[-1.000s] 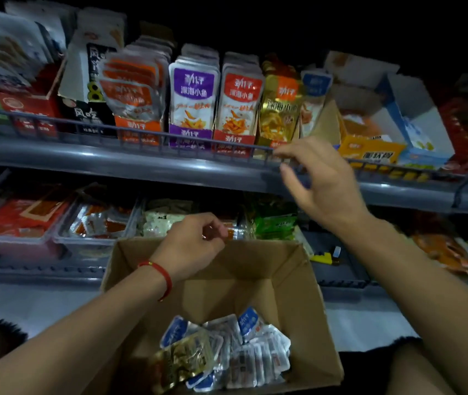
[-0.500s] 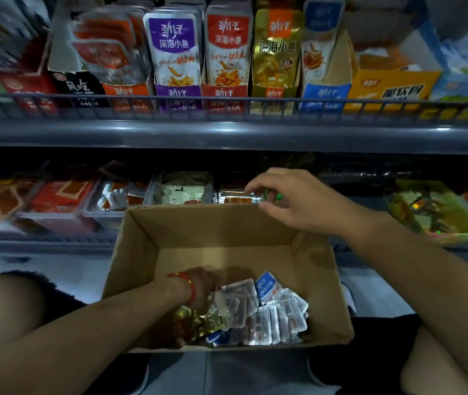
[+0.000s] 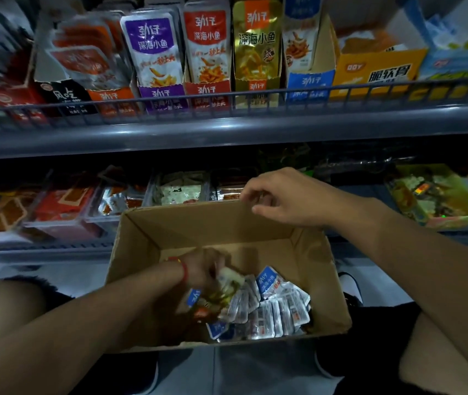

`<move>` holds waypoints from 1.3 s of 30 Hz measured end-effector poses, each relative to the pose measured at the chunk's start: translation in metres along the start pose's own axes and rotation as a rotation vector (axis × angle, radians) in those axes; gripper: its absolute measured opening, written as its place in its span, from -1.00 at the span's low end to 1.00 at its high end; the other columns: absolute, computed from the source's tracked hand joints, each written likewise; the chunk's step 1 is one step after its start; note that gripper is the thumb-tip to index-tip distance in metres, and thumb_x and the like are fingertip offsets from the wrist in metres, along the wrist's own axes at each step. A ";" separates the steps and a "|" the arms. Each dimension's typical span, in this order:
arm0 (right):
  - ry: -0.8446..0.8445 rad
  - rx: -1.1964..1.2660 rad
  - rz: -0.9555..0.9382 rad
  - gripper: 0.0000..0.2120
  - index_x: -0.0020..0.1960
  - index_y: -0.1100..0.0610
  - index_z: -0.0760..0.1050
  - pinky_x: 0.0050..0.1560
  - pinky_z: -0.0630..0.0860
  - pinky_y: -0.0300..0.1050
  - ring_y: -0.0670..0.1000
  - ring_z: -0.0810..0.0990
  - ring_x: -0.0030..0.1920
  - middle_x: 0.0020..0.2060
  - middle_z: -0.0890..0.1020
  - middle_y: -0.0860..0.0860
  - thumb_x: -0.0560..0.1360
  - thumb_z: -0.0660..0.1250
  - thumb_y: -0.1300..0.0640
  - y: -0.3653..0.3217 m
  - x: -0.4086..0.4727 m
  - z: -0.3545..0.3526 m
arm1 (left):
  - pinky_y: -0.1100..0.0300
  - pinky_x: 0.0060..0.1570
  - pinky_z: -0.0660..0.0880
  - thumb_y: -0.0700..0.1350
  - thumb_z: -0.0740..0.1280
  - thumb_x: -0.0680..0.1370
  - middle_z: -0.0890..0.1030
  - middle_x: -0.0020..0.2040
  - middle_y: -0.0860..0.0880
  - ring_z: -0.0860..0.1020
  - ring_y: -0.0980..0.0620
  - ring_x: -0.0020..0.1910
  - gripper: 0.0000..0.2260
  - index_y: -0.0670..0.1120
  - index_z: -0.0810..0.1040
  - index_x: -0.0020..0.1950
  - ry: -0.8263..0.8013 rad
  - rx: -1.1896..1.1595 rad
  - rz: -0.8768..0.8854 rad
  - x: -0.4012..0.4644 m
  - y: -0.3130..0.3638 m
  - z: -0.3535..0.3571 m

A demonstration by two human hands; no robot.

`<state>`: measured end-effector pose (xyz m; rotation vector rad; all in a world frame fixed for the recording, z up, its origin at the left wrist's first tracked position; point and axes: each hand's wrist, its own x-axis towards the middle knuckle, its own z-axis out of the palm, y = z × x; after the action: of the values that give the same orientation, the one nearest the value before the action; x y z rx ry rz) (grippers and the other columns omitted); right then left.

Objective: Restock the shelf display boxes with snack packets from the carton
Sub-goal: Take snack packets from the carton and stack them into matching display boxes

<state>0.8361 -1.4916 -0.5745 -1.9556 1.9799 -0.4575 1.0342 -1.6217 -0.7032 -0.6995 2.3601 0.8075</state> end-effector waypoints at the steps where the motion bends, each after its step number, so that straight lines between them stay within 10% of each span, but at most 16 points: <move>1: -0.028 0.005 0.008 -0.73 0.29 -0.02 0.57 0.08 0.62 -0.06 -0.16 0.61 0.02 0.11 0.65 -0.08 0.60 0.38 0.10 0.002 0.000 0.000 | 0.35 -0.28 0.55 -0.25 0.45 0.52 0.61 0.05 -0.02 0.64 -0.02 -0.08 -0.75 -0.06 0.53 0.15 0.015 -0.177 -0.028 -0.003 0.005 -0.013; 6: -0.148 0.063 -0.015 -0.61 0.32 -0.14 0.54 0.20 0.55 -0.19 -0.21 0.55 0.14 0.18 0.59 -0.17 0.52 0.49 0.06 0.005 -0.002 0.002 | 0.18 -0.36 0.64 -0.43 0.39 0.50 0.66 0.06 -0.17 0.64 -0.09 -0.24 -0.52 0.02 0.54 0.30 0.130 -1.074 0.031 -0.039 0.027 -0.070; 9: -0.210 0.113 -0.048 -0.36 0.43 -0.14 0.45 0.26 0.32 -0.43 -0.22 0.38 0.28 0.30 0.44 -0.17 0.40 0.58 -0.09 -0.002 -0.005 0.002 | 0.21 -0.41 0.60 -0.41 0.36 0.52 0.64 -0.08 -0.17 0.56 0.03 -0.42 -0.55 0.01 0.53 0.31 0.099 -1.339 0.039 -0.052 0.035 -0.088; 12: -0.126 0.175 -0.047 -0.55 0.33 -0.15 0.53 0.21 0.42 -0.34 -0.28 0.47 0.18 0.18 0.53 -0.24 0.47 0.52 -0.07 -0.007 -0.008 0.004 | 0.22 -0.43 0.58 -0.31 0.32 0.58 0.58 -0.31 -0.11 0.59 0.02 -0.48 -0.75 -0.05 0.55 0.20 0.075 -1.494 -0.004 -0.056 0.036 -0.090; 14: 0.021 0.287 0.021 -0.80 0.20 -0.08 0.61 0.03 0.56 -0.25 -0.23 0.60 0.00 0.01 0.63 -0.22 0.57 0.40 0.01 -0.007 -0.012 -0.002 | 0.22 -0.43 0.58 -0.12 0.32 0.61 0.56 -0.36 -0.09 0.61 0.00 -0.44 -0.90 -0.11 0.51 0.09 0.081 -1.475 -0.024 -0.058 0.035 -0.091; 17: 0.206 0.353 0.139 -0.85 0.12 0.00 0.63 -0.09 0.64 -0.01 -0.07 0.66 -0.21 -0.06 0.67 -0.09 0.63 0.30 0.06 0.002 -0.015 -0.012 | 0.16 -0.38 0.57 0.15 0.35 0.58 0.57 -0.28 -0.12 0.59 -0.05 -0.35 -0.60 -0.18 0.50 0.15 0.145 -1.284 -0.027 -0.063 0.030 -0.091; 21: 0.317 0.486 0.272 -0.87 0.03 0.02 0.63 -0.22 0.66 0.11 0.05 0.67 -0.34 -0.12 0.69 -0.03 0.64 0.30 0.08 0.013 -0.018 -0.019 | 0.19 -0.44 0.49 -0.03 0.42 0.57 0.53 -0.28 -0.11 0.50 0.00 -0.40 -0.73 -0.21 0.60 0.12 0.250 -1.028 0.107 -0.070 0.041 -0.084; 29: 0.304 0.708 0.320 -0.81 0.13 0.13 0.60 -0.18 0.69 -0.09 0.09 0.74 -0.11 -0.10 0.74 0.05 0.53 0.44 0.26 0.015 -0.022 -0.026 | 0.19 -0.35 0.51 -0.12 0.42 0.56 0.72 -0.15 -0.15 0.58 -0.02 -0.29 -0.89 -0.15 0.68 -0.01 0.431 -0.946 0.253 -0.077 0.052 -0.090; 39: 0.719 0.242 0.235 -0.82 0.03 -0.18 0.56 -0.08 0.61 -0.33 -0.19 0.64 -0.07 -0.05 0.65 -0.14 0.55 0.41 0.11 -0.010 -0.028 -0.089 | 0.06 -0.24 0.59 -0.23 0.43 0.55 0.68 0.01 -0.18 0.63 -0.07 -0.18 -0.78 -0.08 0.57 0.17 0.492 -1.177 0.234 -0.094 0.052 -0.123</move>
<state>0.8067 -1.4636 -0.4902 -1.4943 2.3647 -1.4131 1.0300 -1.6407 -0.5418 -1.1546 2.1907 2.4179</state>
